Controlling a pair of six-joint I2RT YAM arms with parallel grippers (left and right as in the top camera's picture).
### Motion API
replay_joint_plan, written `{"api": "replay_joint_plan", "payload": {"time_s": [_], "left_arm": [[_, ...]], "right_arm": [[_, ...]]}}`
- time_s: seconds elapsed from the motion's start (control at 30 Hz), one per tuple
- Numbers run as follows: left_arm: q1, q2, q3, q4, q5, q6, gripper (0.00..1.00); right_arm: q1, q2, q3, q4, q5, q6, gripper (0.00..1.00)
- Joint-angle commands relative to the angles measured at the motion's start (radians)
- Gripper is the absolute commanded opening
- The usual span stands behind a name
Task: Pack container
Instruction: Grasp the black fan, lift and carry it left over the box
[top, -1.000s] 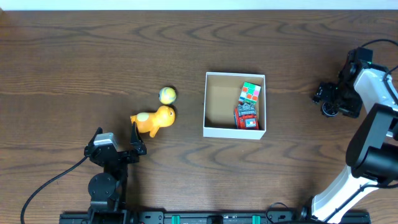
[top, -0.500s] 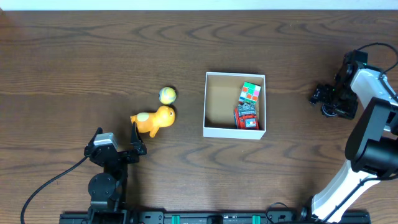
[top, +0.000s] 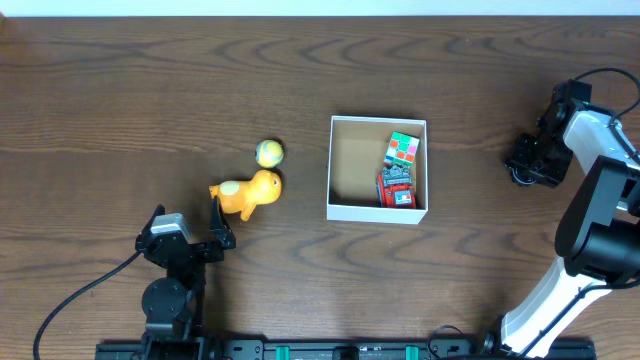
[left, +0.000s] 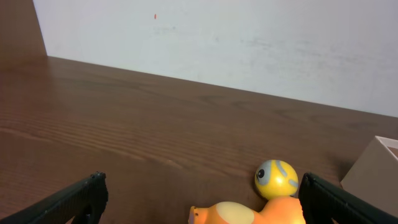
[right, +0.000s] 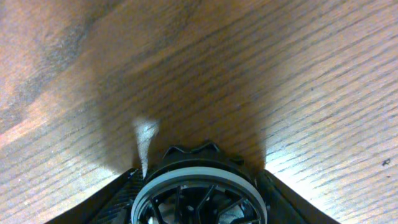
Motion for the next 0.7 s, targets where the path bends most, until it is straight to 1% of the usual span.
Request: {"api": "replay_joint_plan", "payload": {"time_s": [0.0, 0.07, 0.27, 0.33, 0.4, 0.57, 0.67], "left_arm": [[0.000, -0.006, -0.021, -0.037, -0.008, 0.017, 0.98], [0.000, -0.006, -0.021, -0.037, -0.008, 0.017, 0.98], [0.000, -0.006, -0.021, -0.037, -0.009, 0.017, 0.98], [0.000, -0.006, -0.021, -0.037, -0.008, 0.017, 0.98], [0.000, -0.006, -0.021, -0.037, -0.008, 0.017, 0.98], [0.000, -0.006, -0.021, -0.037, -0.008, 0.017, 0.98], [0.000, -0.006, -0.021, -0.037, -0.008, 0.017, 0.98]], "right_arm": [[-0.011, 0.029, -0.006, -0.015, 0.008, 0.004, 0.59], [-0.009, 0.027, 0.011, -0.034, 0.008, 0.004, 0.56], [-0.002, 0.010, 0.097, -0.120, -0.014, 0.004, 0.53], [0.008, -0.002, 0.135, -0.151, -0.013, 0.004, 0.50], [0.020, -0.013, 0.172, -0.184, -0.013, 0.003, 0.50], [0.074, -0.051, 0.256, -0.255, -0.014, -0.004, 0.51], [0.134, -0.076, 0.288, -0.272, -0.014, -0.020, 0.52]]}}
